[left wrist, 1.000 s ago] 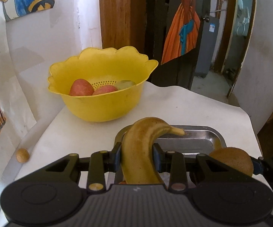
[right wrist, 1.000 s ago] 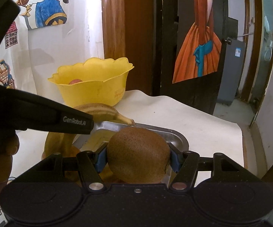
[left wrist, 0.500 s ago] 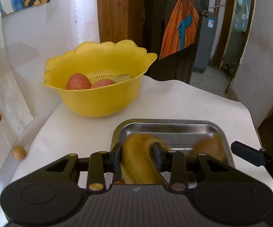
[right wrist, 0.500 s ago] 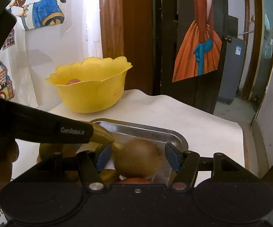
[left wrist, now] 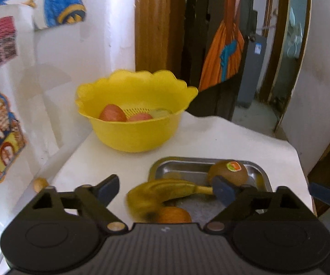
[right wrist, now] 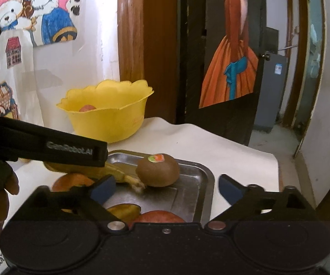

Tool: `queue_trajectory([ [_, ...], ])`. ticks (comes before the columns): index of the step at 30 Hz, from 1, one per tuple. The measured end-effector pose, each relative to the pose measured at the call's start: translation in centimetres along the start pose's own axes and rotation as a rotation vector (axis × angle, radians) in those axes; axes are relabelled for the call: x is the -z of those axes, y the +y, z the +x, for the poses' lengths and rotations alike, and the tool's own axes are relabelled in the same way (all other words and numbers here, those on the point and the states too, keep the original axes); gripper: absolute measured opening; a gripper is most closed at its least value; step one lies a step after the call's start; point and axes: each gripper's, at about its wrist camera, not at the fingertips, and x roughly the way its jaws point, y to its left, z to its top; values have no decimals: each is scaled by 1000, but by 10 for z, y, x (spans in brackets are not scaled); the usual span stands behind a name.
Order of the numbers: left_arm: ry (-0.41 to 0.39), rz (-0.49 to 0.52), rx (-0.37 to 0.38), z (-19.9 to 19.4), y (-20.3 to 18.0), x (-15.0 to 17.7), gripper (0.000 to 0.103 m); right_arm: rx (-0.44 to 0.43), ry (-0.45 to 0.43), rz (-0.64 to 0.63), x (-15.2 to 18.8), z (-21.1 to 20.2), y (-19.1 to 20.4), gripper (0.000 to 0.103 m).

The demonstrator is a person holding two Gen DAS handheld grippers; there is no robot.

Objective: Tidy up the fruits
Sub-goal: 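Lower the banana and open the left tool while the right tool releases the kiwi onto the tray, then withdraw both tools from the tray toward the cherry tomato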

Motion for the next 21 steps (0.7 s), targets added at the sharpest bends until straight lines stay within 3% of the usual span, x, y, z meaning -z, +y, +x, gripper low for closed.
queue_trajectory([
  [9,-63,-19,-2,-38,27,9,102,84,-48,42,6,-37,15,102],
  [21,-92,-35,-66,-97,101,49,102,131,-43,32,32,-96,61,102],
])
